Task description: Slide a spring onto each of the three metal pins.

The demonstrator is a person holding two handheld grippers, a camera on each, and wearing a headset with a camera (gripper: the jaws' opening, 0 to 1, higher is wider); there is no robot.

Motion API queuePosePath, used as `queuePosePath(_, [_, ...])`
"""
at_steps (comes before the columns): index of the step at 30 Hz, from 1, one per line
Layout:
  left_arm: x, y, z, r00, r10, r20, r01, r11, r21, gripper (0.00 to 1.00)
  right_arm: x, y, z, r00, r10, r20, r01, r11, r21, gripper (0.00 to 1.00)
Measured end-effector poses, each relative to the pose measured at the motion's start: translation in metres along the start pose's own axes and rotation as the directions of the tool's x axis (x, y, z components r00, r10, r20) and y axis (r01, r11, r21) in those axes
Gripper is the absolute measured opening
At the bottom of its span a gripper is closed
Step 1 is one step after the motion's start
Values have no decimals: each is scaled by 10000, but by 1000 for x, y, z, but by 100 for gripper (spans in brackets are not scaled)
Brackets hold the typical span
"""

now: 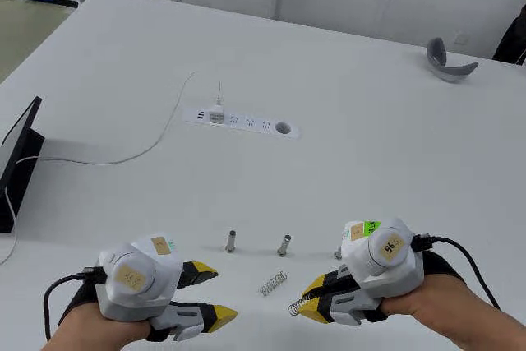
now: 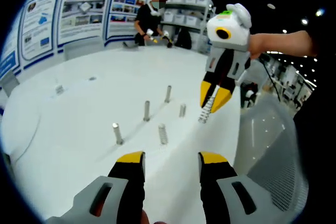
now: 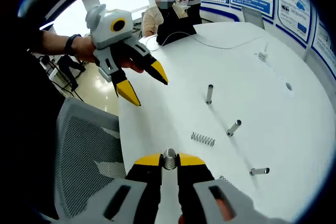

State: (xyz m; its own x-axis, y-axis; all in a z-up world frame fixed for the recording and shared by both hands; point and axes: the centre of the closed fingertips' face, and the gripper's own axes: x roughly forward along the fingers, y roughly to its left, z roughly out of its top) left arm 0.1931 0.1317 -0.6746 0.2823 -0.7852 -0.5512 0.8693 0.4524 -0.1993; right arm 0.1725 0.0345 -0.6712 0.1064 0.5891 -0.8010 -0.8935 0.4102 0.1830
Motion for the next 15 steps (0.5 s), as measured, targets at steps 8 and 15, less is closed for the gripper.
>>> queuePosePath(8, [-6,18,-4,9983,586,49,-583,9972,-465,49,5,-9,7,9999,31,-99,-31,10000,-25,12])
queuePosePath(15, [-12,28,-7,9958,916,75,-909,9940,-606,53,14,-16,16,9997,90,-209,-95,9996,-264,12])
